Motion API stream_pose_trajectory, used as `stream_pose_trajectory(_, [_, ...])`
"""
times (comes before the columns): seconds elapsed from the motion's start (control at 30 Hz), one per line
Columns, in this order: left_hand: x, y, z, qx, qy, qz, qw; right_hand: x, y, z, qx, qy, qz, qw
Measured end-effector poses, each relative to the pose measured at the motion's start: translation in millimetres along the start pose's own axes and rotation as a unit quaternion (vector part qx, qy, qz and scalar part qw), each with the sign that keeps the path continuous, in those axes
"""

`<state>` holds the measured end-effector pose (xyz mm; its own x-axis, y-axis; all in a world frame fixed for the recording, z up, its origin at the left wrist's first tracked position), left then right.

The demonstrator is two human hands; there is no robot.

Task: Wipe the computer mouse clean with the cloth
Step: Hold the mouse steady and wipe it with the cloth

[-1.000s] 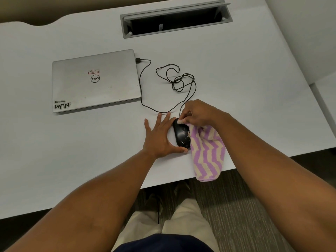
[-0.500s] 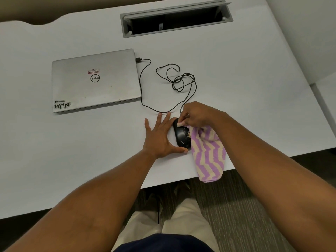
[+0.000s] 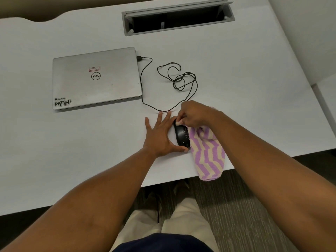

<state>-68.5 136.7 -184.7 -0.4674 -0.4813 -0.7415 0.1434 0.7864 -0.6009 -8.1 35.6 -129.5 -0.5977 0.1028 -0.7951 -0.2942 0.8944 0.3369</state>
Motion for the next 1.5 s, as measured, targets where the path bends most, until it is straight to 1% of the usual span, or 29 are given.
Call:
stream_pose_trajectory(0.17, [1.8,1.2,1.0,-0.002,0.002,0.011,1.0,11.1,12.0,-6.5,-0.046,0.057,-0.035,0.997])
stream_pose_trajectory(0.27, [0.7,1.8,0.6,-0.004,0.003,0.005,1.0,15.7,12.8,-9.8,-0.049,0.11,-0.037,0.992])
stream_pose_trajectory(0.3, [0.5,1.6,0.4,-0.004,0.004,0.005,1.0,15.1,12.4,-10.1,-0.048,0.116,-0.033,0.992])
stream_pose_trajectory(0.37, [0.6,0.8,0.3,-0.004,0.004,0.005,1.0,8.0,8.5,-9.4,-0.039,0.094,-0.006,0.995])
stream_pose_trajectory(0.43, [0.6,0.8,0.5,-0.004,0.001,0.002,1.0,-1.5,4.2,-8.3,-0.028,0.043,0.02,0.998])
stream_pose_trajectory(0.5, [0.5,1.1,0.5,-0.003,-0.001,0.002,1.0,-5.4,3.5,-7.5,-0.025,0.003,0.02,0.999])
stream_pose_trajectory(0.53, [0.9,1.3,0.6,-0.002,-0.001,0.001,1.0,-4.5,4.2,-7.4,-0.025,-0.004,0.012,1.0])
stream_pose_trajectory(0.6, [1.6,1.7,0.7,-0.002,0.0,0.0,1.0,0.1,8.2,-7.3,-0.029,0.007,-0.008,1.0])
stream_pose_trajectory(0.7, [2.0,2.2,0.9,-0.003,0.002,0.001,1.0,8.6,12.3,-8.1,-0.045,0.063,-0.032,0.996])
stream_pose_trajectory(0.77, [1.7,2.8,1.1,-0.004,0.001,0.002,1.0,12.1,8.7,-10.0,-0.042,0.099,-0.03,0.994])
stream_pose_trajectory(0.8, [1.5,2.8,1.1,-0.004,0.0,0.002,1.0,11.9,5.5,-10.6,-0.039,0.104,-0.02,0.994])
stream_pose_trajectory(0.87, [0.8,2.4,0.9,-0.003,-0.002,0.0,1.0,5.8,-1.9,-10.7,-0.028,0.074,0.021,0.997])
stream_pose_trajectory(0.93, [0.5,2.0,0.6,-0.002,-0.004,0.0,1.0,-4.4,-10.9,-9.6,-0.005,0.007,0.067,0.998])
stream_pose_trajectory(1.0, [0.6,1.7,0.4,-0.002,-0.003,0.002,1.0,-11.5,-18.9,-8.4,0.025,-0.057,0.072,0.995])
stream_pose_trajectory(1.07, [0.7,1.6,0.3,-0.004,-0.002,0.003,1.0,-10.3,-23.0,-6.4,0.046,-0.08,0.056,0.994])
stream_pose_trajectory(1.3, [1.0,0.8,0.1,-0.006,0.003,0.005,1.0,8.2,-21.6,-5.1,0.05,-0.019,0.014,0.998])
stream_pose_trajectory(1.4, [0.6,0.7,0.0,-0.006,0.002,0.006,1.0,7.6,-22.6,-6.8,0.04,0.012,0.05,0.998])
stream_pose_trajectory(1.5, [1.1,1.1,0.2,-0.005,0.002,0.009,1.0,5.4,-27.1,-4.5,0.061,-0.013,0.057,0.996])
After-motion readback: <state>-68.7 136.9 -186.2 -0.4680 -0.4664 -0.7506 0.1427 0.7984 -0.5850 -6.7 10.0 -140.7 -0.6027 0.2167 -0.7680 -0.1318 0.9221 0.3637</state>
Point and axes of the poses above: each hand's wrist, its own z-axis towards the middle knuckle, its own x-axis out of the palm, y = z × x, the point moved 9 cm from there along z, towards the middle knuckle, and after that the axes turned 9 degrees about -z, right-handed, at the moved point
